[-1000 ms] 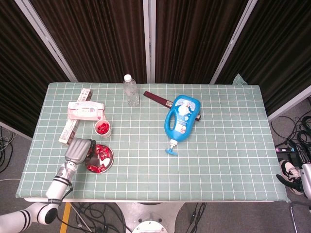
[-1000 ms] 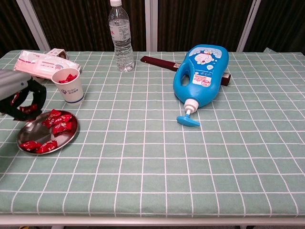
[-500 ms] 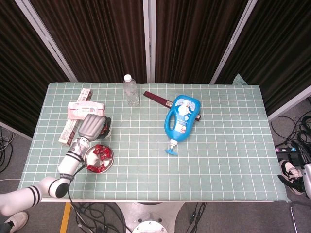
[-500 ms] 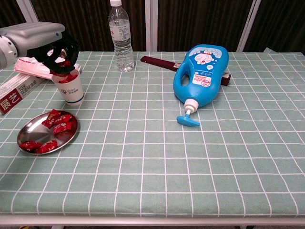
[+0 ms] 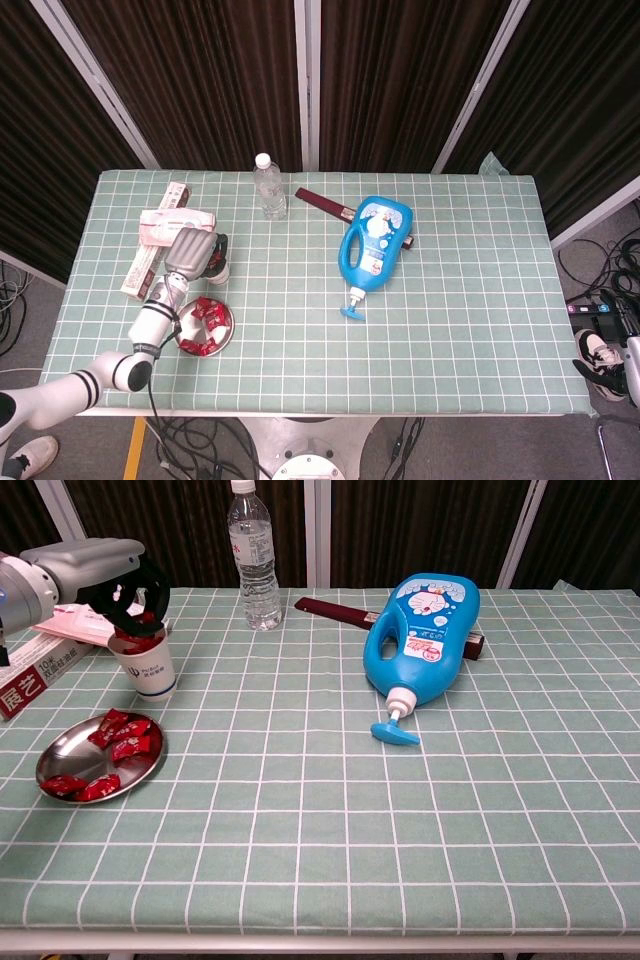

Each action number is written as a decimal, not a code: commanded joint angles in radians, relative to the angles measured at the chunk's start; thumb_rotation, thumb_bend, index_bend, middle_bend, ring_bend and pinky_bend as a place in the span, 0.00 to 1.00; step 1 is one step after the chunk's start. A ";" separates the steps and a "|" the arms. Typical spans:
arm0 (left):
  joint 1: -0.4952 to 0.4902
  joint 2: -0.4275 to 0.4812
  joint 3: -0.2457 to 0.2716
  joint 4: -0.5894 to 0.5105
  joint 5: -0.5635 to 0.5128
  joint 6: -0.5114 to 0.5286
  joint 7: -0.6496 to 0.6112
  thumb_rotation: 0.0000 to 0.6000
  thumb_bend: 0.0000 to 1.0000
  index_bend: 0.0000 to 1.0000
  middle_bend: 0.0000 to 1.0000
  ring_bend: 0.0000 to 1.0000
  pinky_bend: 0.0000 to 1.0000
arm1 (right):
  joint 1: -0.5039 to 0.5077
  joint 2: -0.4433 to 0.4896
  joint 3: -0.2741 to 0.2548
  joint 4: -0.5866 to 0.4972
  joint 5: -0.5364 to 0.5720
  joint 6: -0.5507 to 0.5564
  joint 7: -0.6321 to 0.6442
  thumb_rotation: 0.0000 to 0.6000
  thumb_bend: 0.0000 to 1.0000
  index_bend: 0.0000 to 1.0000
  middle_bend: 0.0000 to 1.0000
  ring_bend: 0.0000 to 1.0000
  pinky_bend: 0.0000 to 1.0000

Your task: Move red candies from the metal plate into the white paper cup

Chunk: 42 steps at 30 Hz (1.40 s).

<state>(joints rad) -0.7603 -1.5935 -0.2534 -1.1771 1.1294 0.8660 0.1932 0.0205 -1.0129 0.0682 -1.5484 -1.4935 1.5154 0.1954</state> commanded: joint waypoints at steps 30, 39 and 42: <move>0.069 0.060 0.007 -0.093 -0.005 0.145 -0.039 1.00 0.28 0.37 0.51 0.54 1.00 | -0.012 0.008 0.001 -0.004 -0.002 0.017 0.005 1.00 0.03 0.07 0.16 0.08 0.46; 0.316 0.255 0.092 -0.348 0.073 0.464 -0.037 1.00 0.28 0.35 0.49 0.46 0.64 | -0.002 -0.006 -0.004 0.032 -0.016 0.002 0.026 1.00 0.03 0.07 0.16 0.07 0.38; 0.405 0.305 0.148 -0.391 0.093 0.549 -0.007 1.00 0.28 0.35 0.46 0.40 0.49 | 0.006 -0.019 -0.007 0.051 -0.032 -0.001 0.041 1.00 0.04 0.07 0.15 0.02 0.25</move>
<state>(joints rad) -0.4305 -1.3470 -0.1594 -1.5118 1.1940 1.3459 0.1616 0.0228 -1.0269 0.0629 -1.5036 -1.5203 1.5159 0.2306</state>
